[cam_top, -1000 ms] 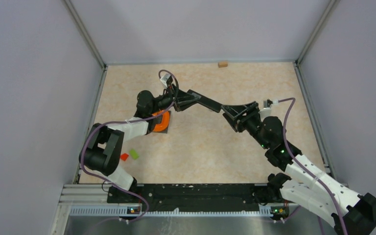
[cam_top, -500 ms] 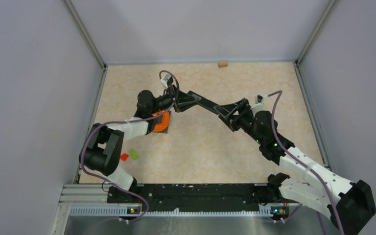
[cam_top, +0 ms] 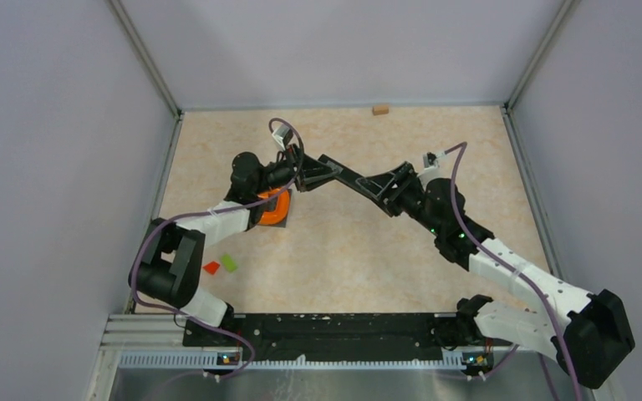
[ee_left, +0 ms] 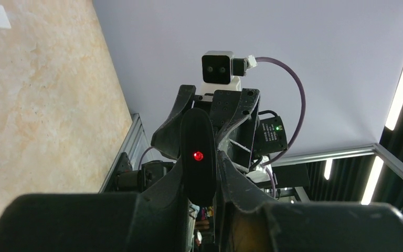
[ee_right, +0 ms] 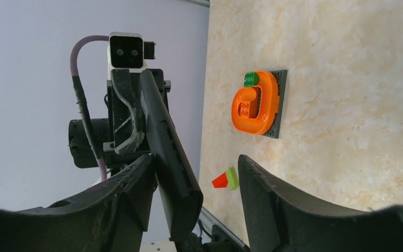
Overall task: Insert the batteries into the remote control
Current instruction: Load the battery cover into the remote control.
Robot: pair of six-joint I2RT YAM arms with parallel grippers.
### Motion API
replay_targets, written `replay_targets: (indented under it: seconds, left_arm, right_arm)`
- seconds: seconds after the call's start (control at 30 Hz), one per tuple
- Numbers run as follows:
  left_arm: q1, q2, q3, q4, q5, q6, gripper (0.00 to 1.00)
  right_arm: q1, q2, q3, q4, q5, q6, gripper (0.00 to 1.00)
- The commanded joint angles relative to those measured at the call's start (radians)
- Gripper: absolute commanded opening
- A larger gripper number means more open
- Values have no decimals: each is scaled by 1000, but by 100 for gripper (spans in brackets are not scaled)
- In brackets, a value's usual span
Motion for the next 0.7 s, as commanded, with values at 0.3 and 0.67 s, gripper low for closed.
replay_targets:
  seconds: [0.3, 0.67]
  left_arm:
    - [-7, -96, 20, 34, 4, 98, 0]
    - [-28, -98, 33, 27, 48, 78, 0]
  right_arm:
    - [2, -62, -22, -45, 57, 51, 42]
    - [3, 72, 1, 129, -23, 44, 42]
